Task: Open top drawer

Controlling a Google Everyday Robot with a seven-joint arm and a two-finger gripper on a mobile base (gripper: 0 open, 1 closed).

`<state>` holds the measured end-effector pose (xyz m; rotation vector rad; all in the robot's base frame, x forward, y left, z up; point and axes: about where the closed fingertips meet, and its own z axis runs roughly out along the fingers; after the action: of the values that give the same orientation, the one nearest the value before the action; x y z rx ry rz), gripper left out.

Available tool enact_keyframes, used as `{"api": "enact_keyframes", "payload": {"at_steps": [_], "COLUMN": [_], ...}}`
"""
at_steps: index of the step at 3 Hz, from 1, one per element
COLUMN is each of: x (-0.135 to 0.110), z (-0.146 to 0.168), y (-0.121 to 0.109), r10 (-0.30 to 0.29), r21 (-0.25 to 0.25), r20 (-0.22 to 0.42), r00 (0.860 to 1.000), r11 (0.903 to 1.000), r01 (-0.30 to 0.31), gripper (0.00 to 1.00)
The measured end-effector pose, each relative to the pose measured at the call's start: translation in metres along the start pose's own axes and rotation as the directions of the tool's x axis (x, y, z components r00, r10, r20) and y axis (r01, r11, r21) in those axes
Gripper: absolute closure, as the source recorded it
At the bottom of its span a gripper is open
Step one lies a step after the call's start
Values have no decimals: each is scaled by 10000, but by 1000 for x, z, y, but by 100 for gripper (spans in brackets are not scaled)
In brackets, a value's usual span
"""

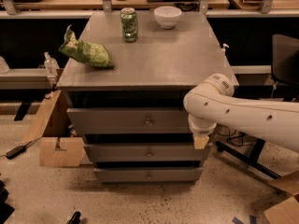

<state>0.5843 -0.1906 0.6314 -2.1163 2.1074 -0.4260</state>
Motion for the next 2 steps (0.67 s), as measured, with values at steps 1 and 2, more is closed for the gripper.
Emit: {"api": "enact_keyframes", "payload": {"at_steps": [1,2], "x": [-1,0], "z": [0,-3], "y": [3,5], "r10": [45,60], "r21": [-78,-83], "r20": [18,1], "r00": [10000,10000], "r11": [10000,9999], "r01": [-44,-60], "gripper": [61,93]}}
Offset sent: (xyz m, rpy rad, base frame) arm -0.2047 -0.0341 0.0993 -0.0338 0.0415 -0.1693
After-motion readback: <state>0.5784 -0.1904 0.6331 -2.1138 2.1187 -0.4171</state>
